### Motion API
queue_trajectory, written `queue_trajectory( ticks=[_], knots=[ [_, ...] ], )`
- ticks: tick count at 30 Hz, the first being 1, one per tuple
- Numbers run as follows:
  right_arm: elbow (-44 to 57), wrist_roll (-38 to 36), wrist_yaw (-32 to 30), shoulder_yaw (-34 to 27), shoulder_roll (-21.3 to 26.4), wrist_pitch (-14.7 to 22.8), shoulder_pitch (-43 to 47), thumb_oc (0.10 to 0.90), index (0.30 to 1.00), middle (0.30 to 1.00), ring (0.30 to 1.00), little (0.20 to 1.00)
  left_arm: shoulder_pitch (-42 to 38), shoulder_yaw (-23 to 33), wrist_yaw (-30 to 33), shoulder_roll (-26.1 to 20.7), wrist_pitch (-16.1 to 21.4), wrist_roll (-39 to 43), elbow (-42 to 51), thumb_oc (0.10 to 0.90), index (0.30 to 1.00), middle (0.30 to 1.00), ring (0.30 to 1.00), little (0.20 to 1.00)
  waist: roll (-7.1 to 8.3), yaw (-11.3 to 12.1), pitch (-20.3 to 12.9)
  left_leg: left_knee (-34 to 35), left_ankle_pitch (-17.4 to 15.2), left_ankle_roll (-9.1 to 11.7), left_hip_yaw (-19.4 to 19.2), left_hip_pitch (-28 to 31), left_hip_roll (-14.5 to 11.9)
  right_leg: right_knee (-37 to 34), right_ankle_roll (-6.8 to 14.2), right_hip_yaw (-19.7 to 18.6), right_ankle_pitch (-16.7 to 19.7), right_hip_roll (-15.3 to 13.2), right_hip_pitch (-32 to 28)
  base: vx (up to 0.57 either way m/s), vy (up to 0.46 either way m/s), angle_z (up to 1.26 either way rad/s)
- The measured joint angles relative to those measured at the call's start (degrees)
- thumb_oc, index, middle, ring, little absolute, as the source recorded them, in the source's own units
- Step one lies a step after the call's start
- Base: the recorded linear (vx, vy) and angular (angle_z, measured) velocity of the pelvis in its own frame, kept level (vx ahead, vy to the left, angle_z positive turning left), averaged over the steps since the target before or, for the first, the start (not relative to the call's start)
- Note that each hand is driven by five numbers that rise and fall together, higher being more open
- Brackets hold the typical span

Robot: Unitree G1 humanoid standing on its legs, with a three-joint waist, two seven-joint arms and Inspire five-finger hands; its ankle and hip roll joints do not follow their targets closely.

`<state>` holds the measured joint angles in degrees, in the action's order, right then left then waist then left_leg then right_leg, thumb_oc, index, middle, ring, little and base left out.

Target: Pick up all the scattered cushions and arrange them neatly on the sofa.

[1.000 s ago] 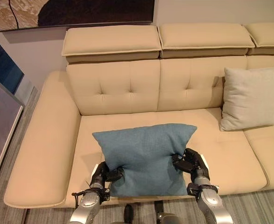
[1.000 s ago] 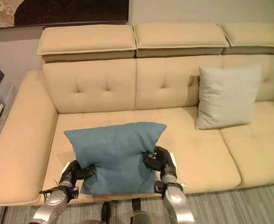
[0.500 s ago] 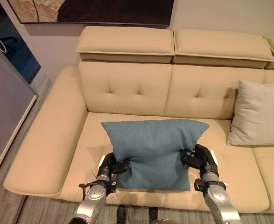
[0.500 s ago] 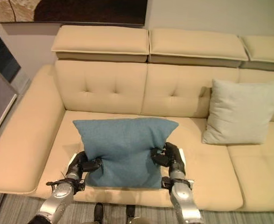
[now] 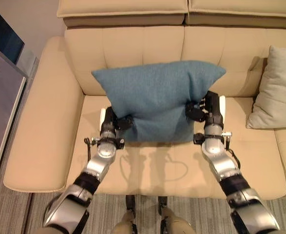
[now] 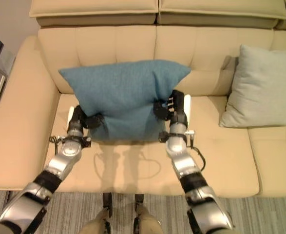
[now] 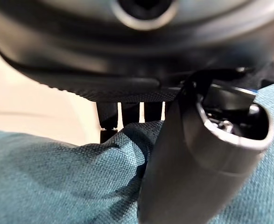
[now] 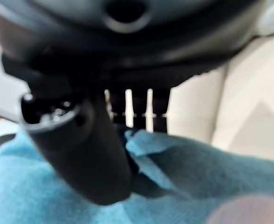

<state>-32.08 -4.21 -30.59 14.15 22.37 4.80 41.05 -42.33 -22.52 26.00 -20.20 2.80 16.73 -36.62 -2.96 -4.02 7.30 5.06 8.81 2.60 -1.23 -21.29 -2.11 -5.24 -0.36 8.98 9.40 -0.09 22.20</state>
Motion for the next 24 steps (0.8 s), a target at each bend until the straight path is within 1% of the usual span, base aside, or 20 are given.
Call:
queue_trajectory(
  ticks=[1, 3, 4, 6, 8, 9, 10, 11, 12, 13, 15, 16, 17, 18, 19, 20, 21, 22, 23, 24],
  knots=[
    [-1.09, 0.01, -0.37, 0.34, 0.77, 0.05, 2.07, 0.400, 0.300, 0.300, 0.300, 0.300, -2.46, -0.04, 0.24, -0.57, 0.14, -0.03, -0.93, 0.400, 0.300, 0.300, 0.300, 0.300, -0.06, 0.14, 0.04, 0.00, 0.10, 0.14, 0.09, -1.30, -0.02, 0.00, -0.12, 0.07, 0.09, -0.02, 1.34, 0.00, 0.000, 0.00],
    [-6.84, -0.02, -0.51, 4.77, 4.16, -0.33, 9.64, 0.400, 0.300, 0.300, 0.300, 0.300, -9.80, -2.14, 0.11, -2.19, 0.66, -0.03, -5.82, 0.400, 0.300, 0.300, 0.300, 0.300, -0.17, 0.38, 0.04, -0.02, 0.72, 0.41, 0.13, -4.34, 0.09, 0.01, -0.39, 0.10, 0.75, -0.11, 4.39, 0.00, 0.000, 0.00],
    [-7.38, -0.02, -0.52, 5.19, 4.84, -0.34, 11.82, 0.400, 0.300, 0.300, 0.300, 0.300, -12.04, -2.20, 0.40, -2.95, 0.73, -0.03, -6.08, 0.400, 0.300, 0.300, 0.300, 0.300, -0.17, 0.43, 0.05, -0.02, 0.85, 0.30, 0.13, -5.75, 0.08, 0.02, -0.40, 0.09, 0.87, -0.09, 5.81, 0.00, 0.000, 0.00],
    [-7.62, -0.02, -1.46, 5.19, 5.40, -0.32, 14.41, 0.400, 0.300, 0.300, 0.300, 0.300, -15.04, -2.22, 1.39, -3.43, 1.35, -0.03, -6.35, 0.400, 0.300, 0.300, 0.300, 0.300, -0.23, 0.67, 0.09, -0.03, 1.39, 0.74, 0.16, -7.66, 0.12, 0.04, -0.54, 0.10, 1.13, -0.16, 7.53, 0.00, 0.000, 0.00],
    [-8.41, -0.01, -2.43, 6.02, 5.44, -0.32, 15.96, 0.400, 0.300, 0.300, 0.300, 0.300, -16.69, -2.47, 1.49, -3.44, 2.13, -0.04, -8.57, 0.400, 0.300, 0.300, 0.300, 0.300, -0.27, 1.04, 0.11, -0.19, 1.61, 1.11, 0.24, -7.79, 0.16, 0.04, -0.55, 0.04, 1.14, -0.27, 7.68, 0.01, -0.013, 0.02],
    [-8.30, 0.10, -2.64, 6.34, 5.44, -0.29, 16.23, 0.800, 0.900, 0.900, 0.900, 0.900, -16.70, -2.41, 1.83, -3.47, 2.16, -0.03, -8.61, 0.744, 0.815, 0.815, 0.815, 0.815, -0.20, 1.05, 0.15, -1.62, 1.54, 1.18, 0.30, -8.57, 0.47, 0.05, -0.57, 0.06, 1.17, -0.61, 7.56, 0.01, -0.032, 0.22],
    [-8.30, 0.12, -3.23, 6.38, 5.51, -0.24, 16.28, 0.800, 0.900, 0.900, 0.900, 0.900, -16.70, -2.44, 1.98, -3.26, 2.28, 0.02, -8.63, 0.800, 0.900, 0.900, 0.900, 0.900, 0.27, 0.85, 0.45, -4.97, 1.31, 1.24, 0.24, -10.66, 1.57, 0.08, -0.73, -0.03, 1.29, -1.90, 7.31, 0.01, -0.041, 0.32],
    [-9.35, 0.12, -3.69, 6.72, 5.56, -0.16, 17.04, 0.800, 0.900, 0.900, 0.900, 0.900, -16.68, -2.64, 1.97, -3.13, 3.57, 0.07, -9.80, 0.800, 0.900, 0.900, 0.900, 0.900, 0.51, 0.55, 0.57, -2.39, 1.60, 1.08, 0.23, -10.92, 2.61, 0.08, -0.72, -0.55, 1.28, -2.84, 7.24, -0.01, -0.022, 0.25],
    [-10.63, 0.11, -3.72, 7.74, 5.99, -0.18, 18.44, 0.800, 0.900, 0.900, 0.900, 0.900, -16.90, -2.30, 1.99, -3.18, 4.23, 0.14, -10.85, 0.800, 0.900, 0.900, 0.900, 0.900, -0.09, 0.68, 0.55, 0.42, 4.18, 1.98, 0.28, -10.52, 2.21, 0.08, -0.53, -0.60, 1.15, -2.54, 7.53, -0.01, -0.021, -0.15],
    [-10.25, 0.15, -3.71, 7.92, 6.71, -0.25, 18.67, 0.800, 0.900, 0.900, 0.900, 0.900, -16.86, -1.74, 2.14, -3.41, 4.36, 0.47, -10.71, 0.800, 0.900, 0.900, 0.900, 0.900, -0.07, 1.79, 0.75, 0.07, 6.93, 2.32, 0.56, -10.47, 1.14, 0.08, -0.46, -1.37, 1.10, -1.78, 7.87, 0.00, -0.019, -0.19],
    [-10.32, 0.15, -3.69, 7.91, 8.32, -0.27, 18.13, 0.800, 0.900, 0.900, 0.900, 0.900, -16.13, -1.70, 2.15, -3.46, 4.37, 1.76, -10.70, 0.800, 0.900, 0.900, 0.900, 0.900, 0.01, 1.53, 0.86, 0.03, 6.95, 2.27, 1.79, -10.78, 1.34, 0.51, -0.47, -1.31, 1.10, -2.00, 8.13, 0.00, -0.023, -0.07],
    [-10.28, 0.15, -3.62, 7.79, 8.98, -0.27, 18.03, 0.800, 0.900, 0.900, 0.900, 0.900, -15.55, -1.67, 2.21, -3.62, 4.35, 2.57, -10.83, 0.800, 0.900, 0.900, 0.900, 0.900, -0.44, 2.08, 1.23, 0.00, 7.78, 0.87, 2.05, -10.66, 0.60, 8.26, 2.29, -1.55, -1.59, -1.94, 12.18, 0.02, -0.042, -0.08],
    [-10.23, 0.18, -3.60, 7.52, 9.06, -0.11, 18.18, 0.800, 0.900, 0.900, 0.900, 0.900, -15.48, -1.74, 2.31, -3.73, 4.36, 3.20, -10.79, 0.800, 0.900, 0.900, 0.900, 0.900, -1.17, 1.80, 1.60, -0.04, 8.09, 0.27, 3.05, -10.62, 0.27, 10.83, 5.59, -1.58, -5.85, -1.86, 15.38, 0.00, -0.062, 0.17],
    [-10.15, 0.17, -3.55, 6.79, 9.16, 0.28, 17.61, 0.800, 0.900, 0.900, 0.900, 0.900, -14.85, -1.46, 2.00, -3.44, 4.98, 3.35, -10.44, 0.800, 0.900, 0.900, 0.900, 0.900, -0.77, 0.74, 1.55, 0.00, 8.02, 0.35, 3.45, -10.38, 1.85, 2.59, 4.67, -2.80, 0.21, -2.78, 13.22, 0.01, -0.043, 0.66],
    [-10.19, 0.14, -3.60, 6.03, 9.36, 0.28, 16.94, 0.800, 0.900, 0.900, 0.900, 0.900, -14.07, -1.40, 1.75, -3.00, 5.49, 3.34, -10.04, 0.800, 0.900, 0.900, 0.900, 0.900, 0.08, -0.44, 1.54, 0.00, 7.70, 0.68, 3.22, -9.67, 3.63, -0.24, 4.78, -3.38, 4.31, -4.25, 11.22, -0.01, -0.030, 0.66],
    [-9.53, 0.05, -3.31, 4.40, 9.71, 0.41, 16.23, 0.800, 0.900, 0.900, 0.900, 0.900, -11.36, 0.55, 1.28, -2.42, 7.03, 3.16, -7.85, 0.800, 0.900, 0.900, 0.900, 0.900, 0.25, 0.30, 1.62, -1.13, 5.99, 2.42, 2.75, -9.97, 3.45, -0.08, 3.04, -3.42, 3.55, -4.20, 11.05, 0.00, -0.017, 0.40],
    [-9.09, -0.32, -3.28, 3.79, 9.81, 0.58, 15.47, 0.800, 0.900, 0.900, 0.900, 0.900, -8.92, 2.04, 0.77, -2.43, 8.22, 2.72, -7.21, 0.800, 0.900, 0.900, 0.900, 0.900, 1.00, 0.58, 2.09, -6.13, 2.78, 3.83, 1.86, -13.58, 3.57, -0.02, 2.46, -3.74, 4.06, -4.60, 10.84, 0.00, 0.000, 0.00],
    [-8.62, -0.99, -2.96, 3.67, 9.89, 0.62, 14.38, 0.800, 0.900, 0.900, 0.900, 0.900, -6.78, 2.59, 0.69, -2.61, 7.97, 2.74, -7.59, 0.800, 0.900, 0.900, 0.900, 0.900, 1.40, 0.95, 2.20, -3.47, 0.56, 2.41, 1.52, -13.57, 3.66, -0.02, 2.45, -4.57, 4.08, -4.41, 10.83, 0.00, -0.014, -0.12],
    [-7.24, -1.39, -2.33, 2.99, 10.11, 0.65, 13.13, 0.800, 0.900, 0.900, 0.900, 0.900, -5.22, 2.66, 0.55, -2.95, 7.42, 2.71, -8.06, 0.800, 0.900, 0.900, 0.900, 0.900, 1.35, 1.60, 2.18, 0.52, 3.92, 1.88, 1.58, -12.24, 2.82, -0.03, 2.47, -4.70, 4.06, -3.22, 10.70, 0.00, -0.012, -0.45],
    [-5.84, -1.49, -1.53, 2.70, 10.17, 0.78, 11.78, 0.800, 0.900, 0.900, 0.900, 0.900, -3.40, 3.26, 0.29, -3.45, 7.22, 2.67, -8.31, 0.800, 0.900, 0.900, 0.900, 0.900, 1.29, 2.50, 2.14, 0.21, 7.51, 3.22, 1.58, -11.16, 1.44, -0.04, 2.55, -4.75, 4.00, -1.72, 10.62, 0.00, -0.017, -0.47]
  ],
)
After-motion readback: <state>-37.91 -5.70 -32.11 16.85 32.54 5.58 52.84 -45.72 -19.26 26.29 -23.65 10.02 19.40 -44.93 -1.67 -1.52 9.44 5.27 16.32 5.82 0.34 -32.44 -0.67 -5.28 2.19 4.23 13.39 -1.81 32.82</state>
